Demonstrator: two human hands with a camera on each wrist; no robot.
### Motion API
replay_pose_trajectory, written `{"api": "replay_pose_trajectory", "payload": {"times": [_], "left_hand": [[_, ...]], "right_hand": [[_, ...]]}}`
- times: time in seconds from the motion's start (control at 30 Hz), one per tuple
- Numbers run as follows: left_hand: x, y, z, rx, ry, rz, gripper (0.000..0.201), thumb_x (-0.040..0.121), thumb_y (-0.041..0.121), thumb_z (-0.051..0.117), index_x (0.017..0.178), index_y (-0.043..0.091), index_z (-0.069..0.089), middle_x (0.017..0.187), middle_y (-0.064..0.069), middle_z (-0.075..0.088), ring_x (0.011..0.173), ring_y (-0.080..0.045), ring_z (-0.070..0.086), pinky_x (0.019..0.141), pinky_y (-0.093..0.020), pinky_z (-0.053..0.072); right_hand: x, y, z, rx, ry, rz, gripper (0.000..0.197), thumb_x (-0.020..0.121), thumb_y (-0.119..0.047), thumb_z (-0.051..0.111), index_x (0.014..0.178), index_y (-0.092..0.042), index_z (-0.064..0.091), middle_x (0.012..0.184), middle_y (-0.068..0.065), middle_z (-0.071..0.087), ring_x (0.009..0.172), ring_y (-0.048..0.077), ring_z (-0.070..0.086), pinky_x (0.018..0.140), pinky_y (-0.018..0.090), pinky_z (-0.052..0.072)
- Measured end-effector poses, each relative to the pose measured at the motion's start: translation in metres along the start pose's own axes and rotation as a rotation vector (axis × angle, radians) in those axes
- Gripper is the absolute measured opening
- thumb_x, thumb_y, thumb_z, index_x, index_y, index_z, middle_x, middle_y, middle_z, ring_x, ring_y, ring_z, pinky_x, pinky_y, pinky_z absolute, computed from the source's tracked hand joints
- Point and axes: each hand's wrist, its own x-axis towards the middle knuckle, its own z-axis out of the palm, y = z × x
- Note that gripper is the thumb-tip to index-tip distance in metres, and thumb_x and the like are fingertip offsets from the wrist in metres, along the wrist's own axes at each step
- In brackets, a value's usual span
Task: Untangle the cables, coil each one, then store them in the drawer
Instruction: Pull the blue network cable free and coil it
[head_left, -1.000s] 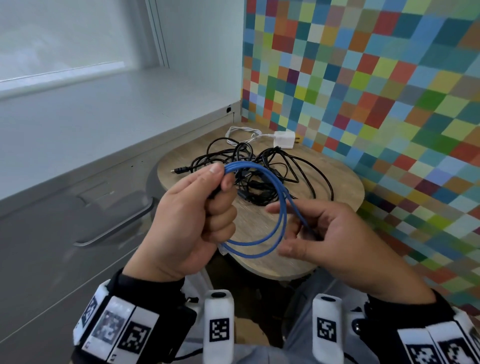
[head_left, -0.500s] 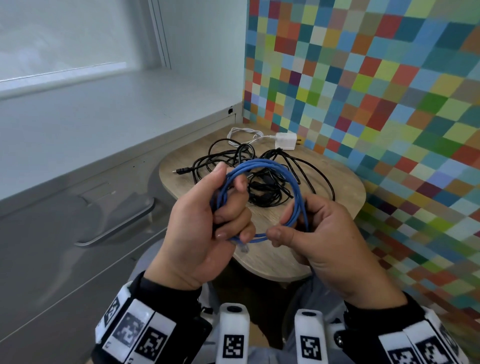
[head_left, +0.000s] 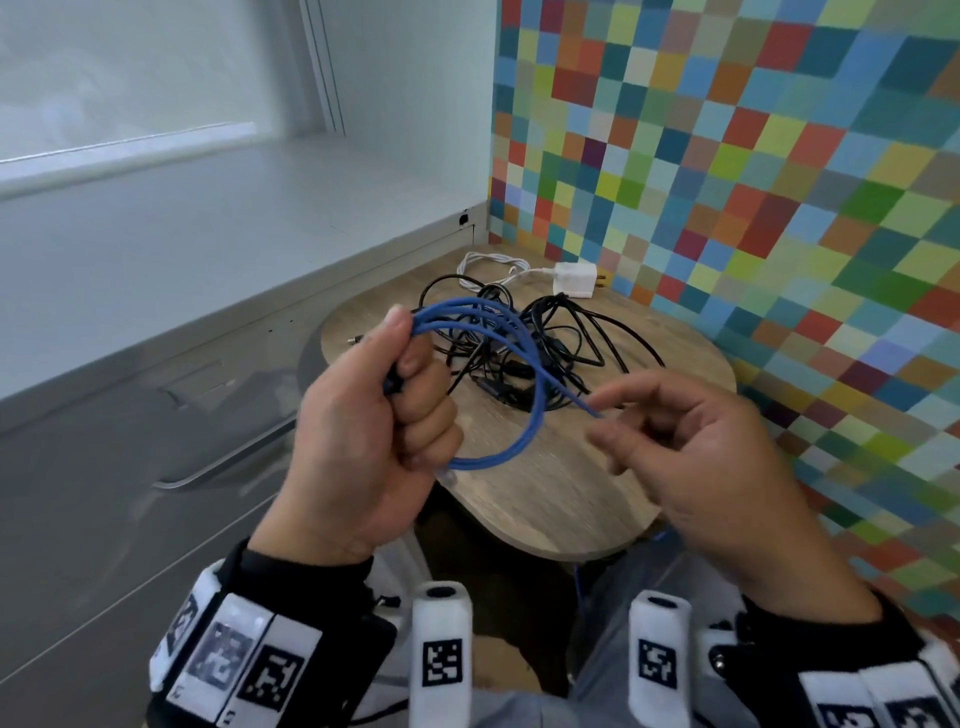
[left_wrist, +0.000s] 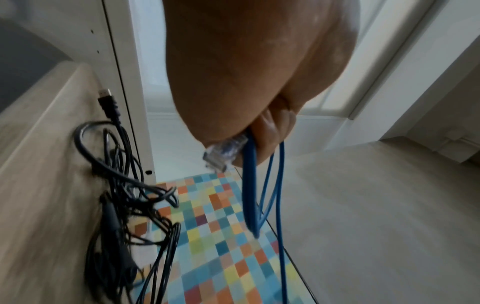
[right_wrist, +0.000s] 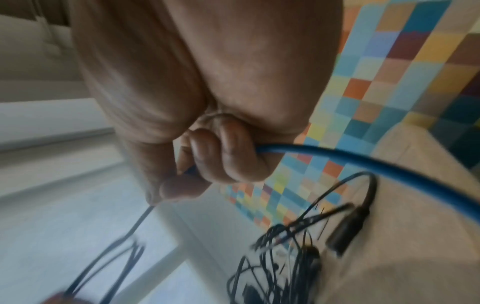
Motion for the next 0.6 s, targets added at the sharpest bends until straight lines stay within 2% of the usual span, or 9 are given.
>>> {"api": "replay_pose_trajectory", "payload": {"times": [0.07, 0.2, 0.3, 0.4, 0.47, 0.53, 0.6], "left_hand": [[0.0, 0.01, -0.006, -0.001, 0.073, 0.052, 0.042, 0.105, 0.04, 0.038, 0.066, 0.023, 0.036, 0.048, 0.01, 0.02, 0.044, -0.011, 0.004, 0.04, -0.027, 0.005], [0.0, 0.018, -0.005, 0.014, 0.222, 0.159, 0.045, 0.108, 0.041, 0.037, 0.066, 0.024, 0.035, 0.051, 0.008, 0.016, 0.045, -0.012, 0.005, 0.041, -0.027, 0.008], [0.001, 0.009, 0.002, 0.159, 0.275, 0.261, 0.044, 0.11, 0.037, 0.036, 0.068, 0.022, 0.036, 0.052, 0.007, 0.02, 0.044, -0.011, 0.011, 0.04, -0.026, 0.013], [-0.001, -0.002, 0.009, 0.41, 0.258, 0.397, 0.04, 0.11, 0.025, 0.036, 0.071, 0.018, 0.036, 0.053, 0.007, 0.03, 0.046, -0.013, 0.018, 0.043, -0.027, 0.017], [-0.004, -0.01, 0.012, 0.565, 0.212, 0.433, 0.039, 0.11, 0.02, 0.035, 0.072, 0.016, 0.04, 0.056, 0.008, 0.038, 0.048, -0.013, 0.025, 0.044, -0.027, 0.022], [-0.005, -0.018, 0.015, 0.733, 0.129, 0.456, 0.034, 0.108, 0.025, 0.036, 0.075, 0.018, 0.044, 0.06, 0.005, 0.043, 0.05, -0.011, 0.033, 0.046, -0.023, 0.03], [-0.006, -0.025, 0.018, 0.921, 0.037, 0.472, 0.03, 0.105, 0.029, 0.037, 0.079, 0.019, 0.045, 0.063, 0.004, 0.048, 0.053, -0.009, 0.04, 0.049, -0.023, 0.035]], "right_hand": [[0.001, 0.0, -0.017, 0.0, 0.08, -0.044, 0.013, 0.074, -0.028, 0.074, 0.087, -0.026, 0.079, 0.071, 0.005, 0.072, 0.055, 0.005, 0.061, 0.053, 0.012, 0.047], [0.003, 0.005, -0.03, -0.086, 0.246, -0.101, 0.008, 0.08, -0.03, 0.075, 0.086, -0.032, 0.079, 0.076, -0.003, 0.075, 0.057, 0.007, 0.062, 0.055, 0.018, 0.051], [0.006, 0.012, -0.02, -0.242, 0.32, -0.146, 0.013, 0.091, -0.022, 0.075, 0.089, -0.035, 0.076, 0.078, -0.011, 0.073, 0.068, 0.011, 0.067, 0.06, 0.019, 0.055], [0.006, 0.014, -0.003, -0.426, 0.23, -0.142, 0.016, 0.093, -0.02, 0.074, 0.086, -0.034, 0.075, 0.079, -0.02, 0.069, 0.069, 0.002, 0.064, 0.055, 0.011, 0.047], [0.004, 0.014, 0.008, -0.509, 0.147, -0.099, 0.014, 0.093, -0.022, 0.074, 0.084, -0.034, 0.075, 0.072, -0.019, 0.068, 0.069, -0.003, 0.063, 0.053, 0.013, 0.049], [0.003, 0.011, 0.019, -0.598, 0.062, -0.069, 0.011, 0.094, -0.028, 0.073, 0.085, -0.033, 0.075, 0.067, -0.017, 0.066, 0.072, -0.004, 0.063, 0.056, 0.017, 0.053], [0.003, 0.009, 0.029, -0.664, 0.024, -0.076, 0.009, 0.095, -0.031, 0.072, 0.086, -0.031, 0.076, 0.069, -0.017, 0.066, 0.075, -0.004, 0.063, 0.055, 0.015, 0.05]]}}
